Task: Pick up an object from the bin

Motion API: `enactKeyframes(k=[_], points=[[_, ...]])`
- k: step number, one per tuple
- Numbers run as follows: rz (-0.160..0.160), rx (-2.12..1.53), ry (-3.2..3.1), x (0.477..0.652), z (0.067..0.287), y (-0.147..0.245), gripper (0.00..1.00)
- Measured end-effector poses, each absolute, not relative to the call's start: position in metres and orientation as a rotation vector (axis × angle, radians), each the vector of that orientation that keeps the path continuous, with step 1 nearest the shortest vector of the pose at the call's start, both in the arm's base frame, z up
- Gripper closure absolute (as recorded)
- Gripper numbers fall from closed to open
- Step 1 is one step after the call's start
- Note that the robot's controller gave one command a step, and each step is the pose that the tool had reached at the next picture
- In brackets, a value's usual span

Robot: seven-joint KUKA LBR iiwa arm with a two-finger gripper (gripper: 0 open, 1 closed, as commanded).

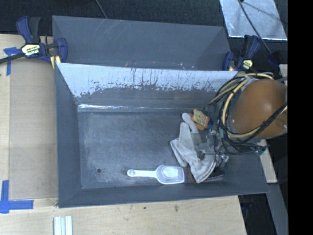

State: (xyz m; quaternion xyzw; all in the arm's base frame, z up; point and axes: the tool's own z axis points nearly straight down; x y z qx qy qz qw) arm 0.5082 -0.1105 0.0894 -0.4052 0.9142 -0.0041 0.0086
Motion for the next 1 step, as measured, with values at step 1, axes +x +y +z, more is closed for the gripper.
enactKeyframes(k=[1], points=[[-0.006,-1.269,2.863,0.5072,0.0951,-0.1103,1.0]])
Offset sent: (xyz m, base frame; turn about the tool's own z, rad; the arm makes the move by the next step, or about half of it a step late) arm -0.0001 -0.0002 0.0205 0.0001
